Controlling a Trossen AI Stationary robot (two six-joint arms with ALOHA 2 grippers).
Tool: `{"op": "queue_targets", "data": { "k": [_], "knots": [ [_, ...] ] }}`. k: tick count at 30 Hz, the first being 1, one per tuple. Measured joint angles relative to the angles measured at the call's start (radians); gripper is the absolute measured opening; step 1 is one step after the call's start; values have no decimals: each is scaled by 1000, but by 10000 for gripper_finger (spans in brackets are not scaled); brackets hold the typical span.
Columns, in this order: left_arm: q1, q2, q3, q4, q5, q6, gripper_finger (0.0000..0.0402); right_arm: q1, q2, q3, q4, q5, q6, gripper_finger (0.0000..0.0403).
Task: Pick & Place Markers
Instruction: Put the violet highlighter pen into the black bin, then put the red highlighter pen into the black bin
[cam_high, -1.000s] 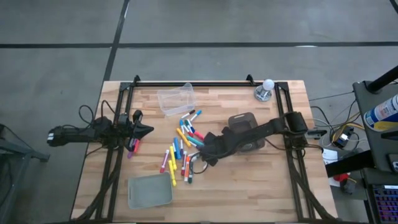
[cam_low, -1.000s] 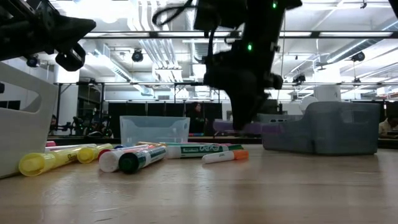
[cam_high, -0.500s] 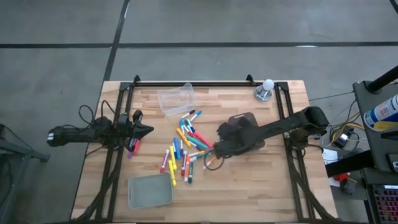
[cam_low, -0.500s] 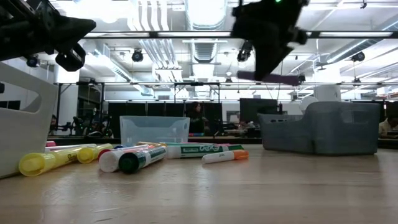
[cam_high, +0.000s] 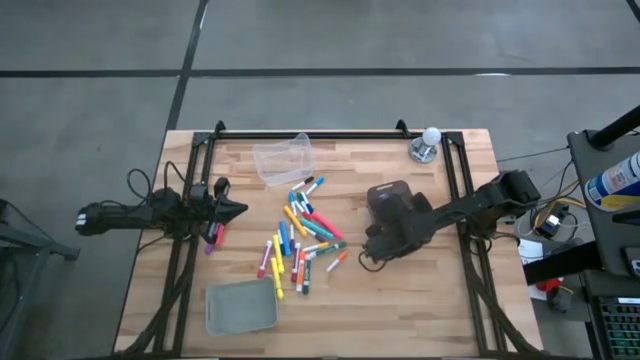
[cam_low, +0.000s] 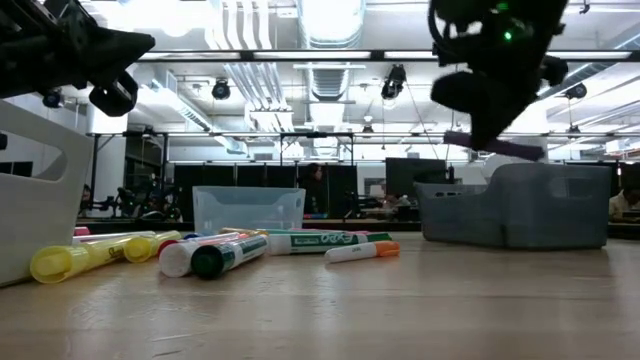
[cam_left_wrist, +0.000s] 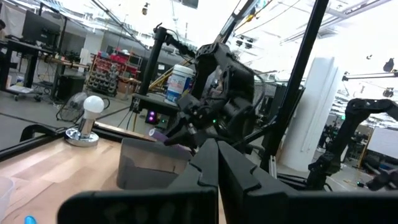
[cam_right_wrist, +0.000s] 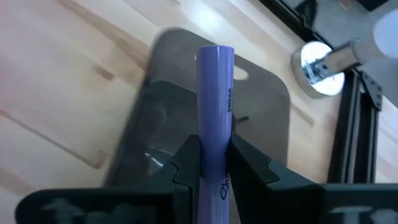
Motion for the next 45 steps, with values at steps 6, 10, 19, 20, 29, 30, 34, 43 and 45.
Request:
{"op": "queue_targets", "data": {
  "k": [6,10,19,20,29,30,34,43,45],
  "knots": [
    [0,0,0,1,0,0,0,-8,-51,-71,71,1,-9,58],
    [0,0,0,1,0,0,0,-14,-87,-110,121,0,-16,58],
    [0,0,0,2,0,-8,0,-29,-113,-157,189,-9,-23,75],
    [0,0,0,2,0,-11,0,-31,-112,-157,192,-8,-28,83],
    [0,0,0,2,0,-14,0,-33,-113,-130,206,-3,-72,135],
    [0,0,0,2,0,-14,0,-33,-113,-126,206,-2,-79,138],
    [0,0,0,2,0,-15,0,-33,-113,-115,208,0,-92,144],
    [0,0,0,2,0,-15,0,-32,-113,-106,209,4,-98,142],
    [0,0,0,2,0,-15,0,-32,-113,-106,214,5,-98,144]
  ]
}}
